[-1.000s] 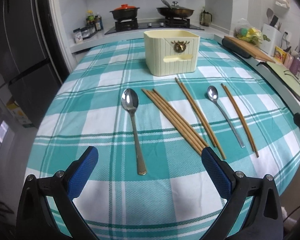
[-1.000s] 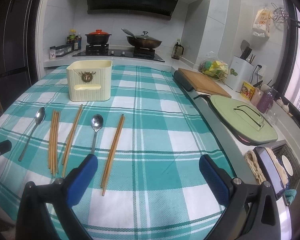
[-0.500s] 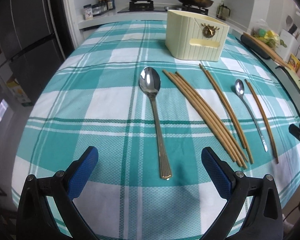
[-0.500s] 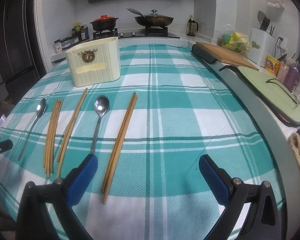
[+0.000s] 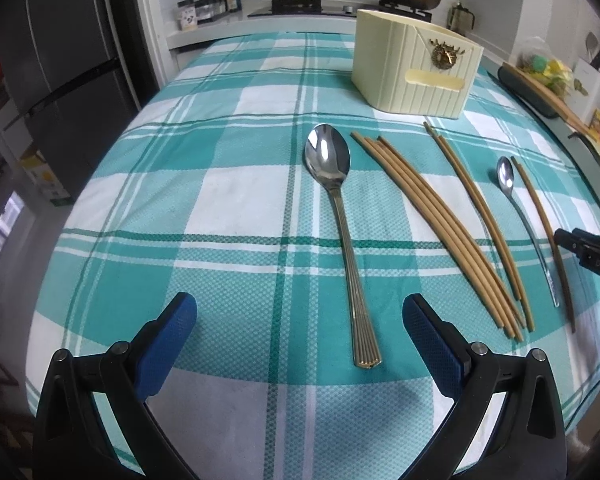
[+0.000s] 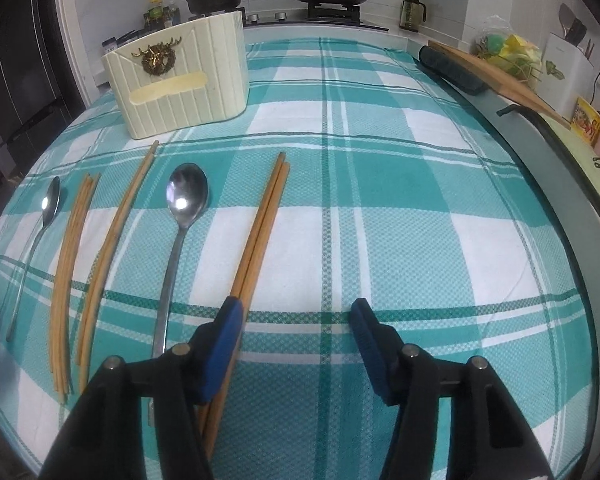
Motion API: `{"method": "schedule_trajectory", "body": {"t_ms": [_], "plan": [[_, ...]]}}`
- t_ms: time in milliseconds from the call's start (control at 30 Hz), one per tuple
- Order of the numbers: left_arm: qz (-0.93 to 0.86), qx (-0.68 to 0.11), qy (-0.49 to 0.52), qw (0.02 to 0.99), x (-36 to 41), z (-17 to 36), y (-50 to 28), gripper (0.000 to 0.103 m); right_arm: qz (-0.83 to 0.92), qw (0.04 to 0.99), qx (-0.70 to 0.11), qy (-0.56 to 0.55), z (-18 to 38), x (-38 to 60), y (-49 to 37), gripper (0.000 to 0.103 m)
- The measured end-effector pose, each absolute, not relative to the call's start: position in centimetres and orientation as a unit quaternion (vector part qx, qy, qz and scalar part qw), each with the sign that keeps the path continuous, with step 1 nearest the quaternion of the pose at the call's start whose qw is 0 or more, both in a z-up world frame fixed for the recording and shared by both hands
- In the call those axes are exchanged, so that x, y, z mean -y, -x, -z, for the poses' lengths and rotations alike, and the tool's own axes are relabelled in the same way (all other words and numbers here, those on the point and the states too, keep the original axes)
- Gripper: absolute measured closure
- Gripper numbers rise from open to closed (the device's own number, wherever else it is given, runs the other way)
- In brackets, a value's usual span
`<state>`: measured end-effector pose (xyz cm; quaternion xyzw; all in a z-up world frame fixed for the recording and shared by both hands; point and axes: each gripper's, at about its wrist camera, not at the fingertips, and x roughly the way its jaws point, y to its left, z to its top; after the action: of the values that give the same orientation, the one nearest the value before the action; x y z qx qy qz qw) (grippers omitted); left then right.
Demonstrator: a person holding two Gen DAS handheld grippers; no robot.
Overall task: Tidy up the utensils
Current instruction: 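Move both tools forward over the row of spoons and chopsticks, then grasp a wooden chopstick with the right tool while the left tool grasps a steel spoon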
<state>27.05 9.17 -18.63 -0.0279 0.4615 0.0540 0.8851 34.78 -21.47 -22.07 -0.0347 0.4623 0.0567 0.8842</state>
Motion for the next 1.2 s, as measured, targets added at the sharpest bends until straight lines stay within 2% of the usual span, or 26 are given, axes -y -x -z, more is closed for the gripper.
{"method": "schedule_trajectory", "body": {"t_ms": [367, 667, 933, 1133, 1167, 1200], "plan": [[-0.052, -0.467, 0.018, 0.882, -8.7, 19.6, -28.4, 0.0, -0.051, 0.87, -0.485, 0.072, 22.6, 20.7, -36.4, 0.047], [-0.055, -0.482, 0.023, 0.874, -8.7, 22.0, -30.0, 0.0, -0.069, 0.891, -0.444, 0.064, 23.0, 21.5, -36.1, 0.039], [-0.037, -0.519, 0.019, 0.854, -9.0, 21.9, -31.9, 0.0, -0.091, 0.885, -0.452, 0.068, 22.9, 21.9, -36.6, 0.035], [-0.045, -0.532, 0.033, 0.845, -10.0, 21.9, -34.8, 0.001, -0.124, 0.861, -0.484, 0.092, 22.7, 21.8, -37.6, 0.036], [-0.045, -0.534, 0.038, 0.844, -10.2, 21.9, -35.5, 0.001, -0.129, 0.857, -0.489, 0.099, 22.6, 21.6, -37.9, 0.037], [-0.045, -0.535, 0.042, 0.842, -10.3, 21.9, -36.2, 0.001, -0.136, 0.853, -0.492, 0.104, 22.5, 21.3, -38.2, 0.044]]}}
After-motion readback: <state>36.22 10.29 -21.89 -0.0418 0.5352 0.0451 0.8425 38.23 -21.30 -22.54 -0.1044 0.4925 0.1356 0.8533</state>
